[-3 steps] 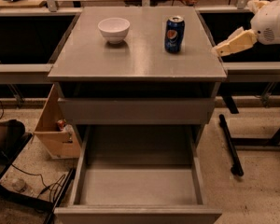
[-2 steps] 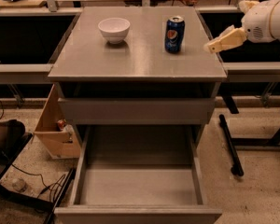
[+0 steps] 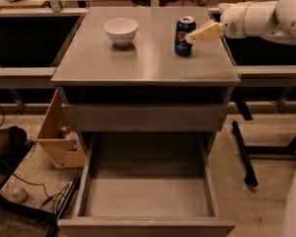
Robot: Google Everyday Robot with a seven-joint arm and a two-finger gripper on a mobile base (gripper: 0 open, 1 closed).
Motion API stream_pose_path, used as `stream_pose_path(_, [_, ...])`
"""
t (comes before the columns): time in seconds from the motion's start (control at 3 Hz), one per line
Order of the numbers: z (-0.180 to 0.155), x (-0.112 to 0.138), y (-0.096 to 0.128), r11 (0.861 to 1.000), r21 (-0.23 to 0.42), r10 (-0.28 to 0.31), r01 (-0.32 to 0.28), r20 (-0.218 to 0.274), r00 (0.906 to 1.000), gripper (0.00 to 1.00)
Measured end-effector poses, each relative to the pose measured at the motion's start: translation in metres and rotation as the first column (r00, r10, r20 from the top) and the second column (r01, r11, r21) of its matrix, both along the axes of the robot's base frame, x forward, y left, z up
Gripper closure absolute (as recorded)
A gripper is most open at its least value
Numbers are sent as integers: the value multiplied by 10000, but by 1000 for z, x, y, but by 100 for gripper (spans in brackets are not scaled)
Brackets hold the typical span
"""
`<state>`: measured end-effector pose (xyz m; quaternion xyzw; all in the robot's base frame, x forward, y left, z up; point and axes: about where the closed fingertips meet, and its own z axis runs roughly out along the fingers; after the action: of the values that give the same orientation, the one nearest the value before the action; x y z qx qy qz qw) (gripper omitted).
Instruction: Place pepsi can into middle drawer
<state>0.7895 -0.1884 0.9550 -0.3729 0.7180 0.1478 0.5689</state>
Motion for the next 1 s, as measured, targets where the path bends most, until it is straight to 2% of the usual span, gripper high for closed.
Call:
stream_pose_path(0.33, [-14,28,33,9954,808,537,-516,-243,9983,0])
stream_pose_path(0.67, [-30,46,55,9857,1460,908,-844,-379,9951,0])
stream_pose_path(1.0, [-43,58,66,9790,1768,1073,-1016,-230,9940,18])
